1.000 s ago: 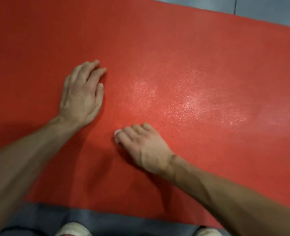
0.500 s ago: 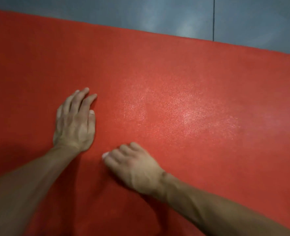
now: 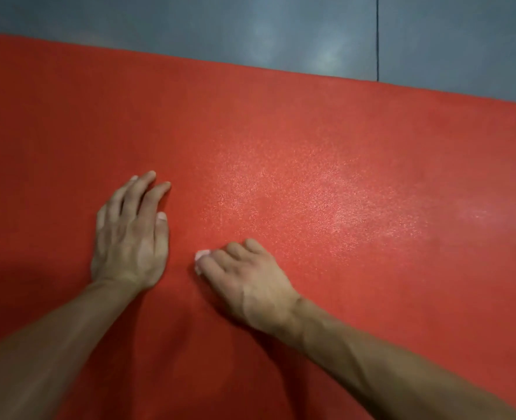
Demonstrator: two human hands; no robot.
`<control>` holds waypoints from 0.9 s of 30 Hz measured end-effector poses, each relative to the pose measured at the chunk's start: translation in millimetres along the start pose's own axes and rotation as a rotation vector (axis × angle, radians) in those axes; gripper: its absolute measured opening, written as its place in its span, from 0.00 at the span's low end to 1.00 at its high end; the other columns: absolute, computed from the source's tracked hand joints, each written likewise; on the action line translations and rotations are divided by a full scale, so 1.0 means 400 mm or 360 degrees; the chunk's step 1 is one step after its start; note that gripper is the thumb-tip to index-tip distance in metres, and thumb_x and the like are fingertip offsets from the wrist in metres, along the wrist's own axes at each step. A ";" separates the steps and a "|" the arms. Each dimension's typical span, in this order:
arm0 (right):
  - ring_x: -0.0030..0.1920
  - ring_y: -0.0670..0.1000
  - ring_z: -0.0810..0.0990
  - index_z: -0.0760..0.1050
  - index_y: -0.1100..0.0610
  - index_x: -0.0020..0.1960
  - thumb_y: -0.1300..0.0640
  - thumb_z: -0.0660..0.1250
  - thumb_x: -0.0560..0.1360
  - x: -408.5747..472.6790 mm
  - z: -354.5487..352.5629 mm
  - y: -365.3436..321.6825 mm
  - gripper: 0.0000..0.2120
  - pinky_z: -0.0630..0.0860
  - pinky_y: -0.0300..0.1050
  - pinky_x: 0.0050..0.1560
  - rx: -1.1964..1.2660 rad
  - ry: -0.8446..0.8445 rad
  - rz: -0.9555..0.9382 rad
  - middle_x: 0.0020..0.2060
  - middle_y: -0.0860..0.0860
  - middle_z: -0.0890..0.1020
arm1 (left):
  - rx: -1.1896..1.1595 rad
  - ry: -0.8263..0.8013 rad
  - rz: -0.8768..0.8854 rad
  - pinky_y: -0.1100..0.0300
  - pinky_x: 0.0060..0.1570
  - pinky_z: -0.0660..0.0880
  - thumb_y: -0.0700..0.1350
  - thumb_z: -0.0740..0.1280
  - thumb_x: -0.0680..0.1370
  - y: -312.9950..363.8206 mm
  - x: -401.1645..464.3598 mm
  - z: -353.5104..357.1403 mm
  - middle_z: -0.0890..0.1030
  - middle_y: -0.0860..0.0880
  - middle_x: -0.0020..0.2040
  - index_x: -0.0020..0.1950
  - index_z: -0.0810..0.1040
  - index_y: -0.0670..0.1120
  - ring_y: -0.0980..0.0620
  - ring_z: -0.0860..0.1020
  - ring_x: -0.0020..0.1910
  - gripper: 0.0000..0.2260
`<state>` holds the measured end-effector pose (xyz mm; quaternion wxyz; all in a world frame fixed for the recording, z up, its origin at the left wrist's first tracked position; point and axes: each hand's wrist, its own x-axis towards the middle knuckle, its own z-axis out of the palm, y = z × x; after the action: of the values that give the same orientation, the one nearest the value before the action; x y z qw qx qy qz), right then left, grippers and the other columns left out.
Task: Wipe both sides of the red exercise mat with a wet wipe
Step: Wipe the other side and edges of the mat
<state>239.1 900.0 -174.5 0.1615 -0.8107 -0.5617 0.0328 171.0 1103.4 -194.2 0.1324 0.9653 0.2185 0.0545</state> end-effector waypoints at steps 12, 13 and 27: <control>0.41 0.57 0.77 0.76 0.57 0.56 0.58 0.64 0.80 0.086 0.009 0.012 0.06 0.70 0.53 0.42 0.0075 0.0050 0.0194 0.40 0.52 0.80 | -0.0005 -0.0014 -0.0005 0.41 0.72 0.62 0.46 0.57 0.80 -0.001 0.003 -0.001 0.67 0.48 0.78 0.74 0.71 0.47 0.43 0.64 0.77 0.22; 0.42 0.56 0.76 0.76 0.56 0.57 0.56 0.62 0.81 0.086 0.016 -0.007 0.08 0.69 0.52 0.43 0.0060 0.0018 0.0030 0.42 0.50 0.80 | -0.0011 -0.0020 -0.0004 0.40 0.72 0.62 0.46 0.57 0.80 -0.001 0.004 -0.001 0.67 0.48 0.78 0.75 0.71 0.48 0.42 0.64 0.77 0.22; 0.39 0.58 0.77 0.75 0.55 0.51 0.56 0.65 0.80 0.087 -0.053 0.192 0.03 0.68 0.52 0.41 0.0080 0.0202 0.0554 0.38 0.52 0.80 | 0.0018 -0.0011 -0.0008 0.37 0.70 0.65 0.46 0.58 0.79 -0.006 0.005 0.004 0.68 0.47 0.77 0.74 0.73 0.47 0.41 0.66 0.76 0.23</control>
<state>326.0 902.8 -173.0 0.2087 -0.8919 -0.4006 0.0232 172.0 1105.9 -196.3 0.1279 0.9656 0.2207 0.0496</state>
